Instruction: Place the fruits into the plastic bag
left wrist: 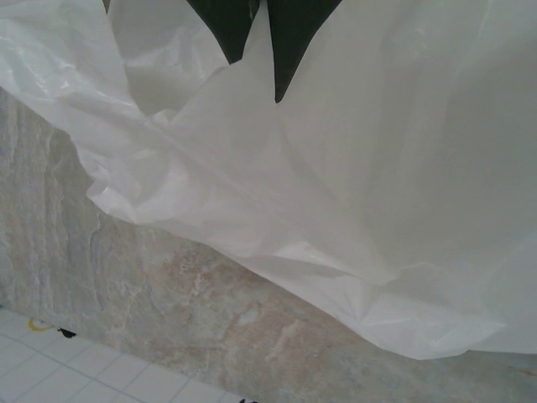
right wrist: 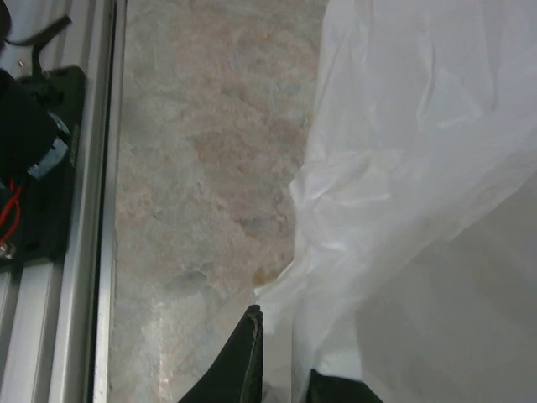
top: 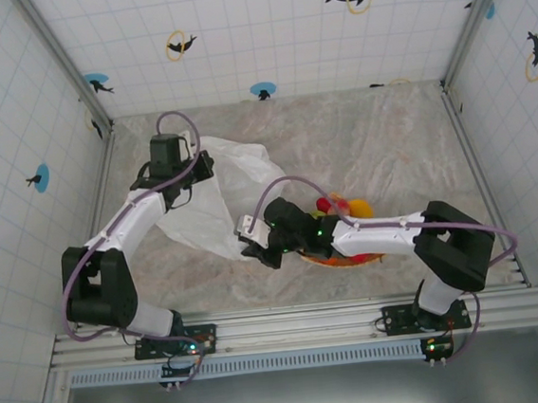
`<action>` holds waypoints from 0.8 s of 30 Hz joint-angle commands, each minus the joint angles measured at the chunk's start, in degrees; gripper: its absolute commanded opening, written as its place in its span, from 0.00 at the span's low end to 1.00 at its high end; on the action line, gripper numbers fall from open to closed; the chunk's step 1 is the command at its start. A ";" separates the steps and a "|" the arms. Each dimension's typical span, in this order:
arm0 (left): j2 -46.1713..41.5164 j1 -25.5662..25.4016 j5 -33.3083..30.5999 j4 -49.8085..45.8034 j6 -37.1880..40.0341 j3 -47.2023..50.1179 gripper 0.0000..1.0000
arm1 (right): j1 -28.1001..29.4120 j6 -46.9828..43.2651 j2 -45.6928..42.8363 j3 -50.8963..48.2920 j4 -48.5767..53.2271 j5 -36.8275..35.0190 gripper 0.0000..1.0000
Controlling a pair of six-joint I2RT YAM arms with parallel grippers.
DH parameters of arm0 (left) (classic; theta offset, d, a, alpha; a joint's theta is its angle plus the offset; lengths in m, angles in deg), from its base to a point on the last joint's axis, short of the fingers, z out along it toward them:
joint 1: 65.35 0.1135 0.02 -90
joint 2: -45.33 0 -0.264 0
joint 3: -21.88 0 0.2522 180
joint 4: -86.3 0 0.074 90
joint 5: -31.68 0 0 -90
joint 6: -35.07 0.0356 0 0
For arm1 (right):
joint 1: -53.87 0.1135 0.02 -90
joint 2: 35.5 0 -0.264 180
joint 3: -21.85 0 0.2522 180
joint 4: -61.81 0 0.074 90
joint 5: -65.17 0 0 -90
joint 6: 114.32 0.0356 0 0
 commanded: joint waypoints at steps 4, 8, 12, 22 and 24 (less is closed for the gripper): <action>1.13 0.52 5.42 0.51 -0.64 -2.03 0.00 | -1.53 -0.91 -1.32 0.91 4.10 -2.99 0.47; 1.58 0.51 6.38 -0.29 0.19 -2.66 0.00 | -4.22 3.20 -5.07 1.75 6.30 -3.66 0.68; 1.67 0.51 6.76 -0.71 0.25 -3.00 0.00 | -7.17 7.39 -11.44 1.56 11.68 -7.89 0.85; 2.31 0.53 7.85 -1.04 -0.14 -3.33 0.00 | -14.72 27.54 -25.21 5.66 39.37 -28.03 0.96; 2.40 0.51 8.04 -0.94 -0.40 -3.29 0.00 | -15.45 33.02 -25.42 8.06 46.70 -32.49 0.93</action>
